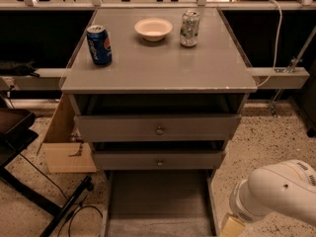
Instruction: Close bottom drawer
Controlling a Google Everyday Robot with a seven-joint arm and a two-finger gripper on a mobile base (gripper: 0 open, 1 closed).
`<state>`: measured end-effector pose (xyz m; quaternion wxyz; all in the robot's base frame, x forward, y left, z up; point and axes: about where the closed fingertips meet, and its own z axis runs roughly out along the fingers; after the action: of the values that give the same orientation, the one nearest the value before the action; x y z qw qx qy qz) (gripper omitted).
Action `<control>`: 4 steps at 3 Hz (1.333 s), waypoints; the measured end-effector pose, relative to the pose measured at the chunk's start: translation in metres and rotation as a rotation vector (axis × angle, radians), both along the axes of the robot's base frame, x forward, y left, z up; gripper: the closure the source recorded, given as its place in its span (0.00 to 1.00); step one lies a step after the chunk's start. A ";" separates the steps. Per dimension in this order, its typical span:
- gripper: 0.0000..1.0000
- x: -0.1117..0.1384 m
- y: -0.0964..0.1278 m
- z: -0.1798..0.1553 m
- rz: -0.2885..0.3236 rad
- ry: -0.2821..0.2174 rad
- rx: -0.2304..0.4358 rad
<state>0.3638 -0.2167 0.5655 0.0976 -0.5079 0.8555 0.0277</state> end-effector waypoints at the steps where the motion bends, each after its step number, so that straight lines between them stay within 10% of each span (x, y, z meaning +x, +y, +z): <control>1: 0.00 -0.001 -0.013 -0.095 0.006 0.038 0.046; 4: 0.00 -0.024 -0.032 -0.268 0.003 0.093 0.105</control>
Offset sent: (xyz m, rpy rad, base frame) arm -0.0018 -0.0258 -0.2468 0.0948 0.0362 0.0367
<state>0.3402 -0.2488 0.2970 0.0843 -0.5014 0.8558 0.0961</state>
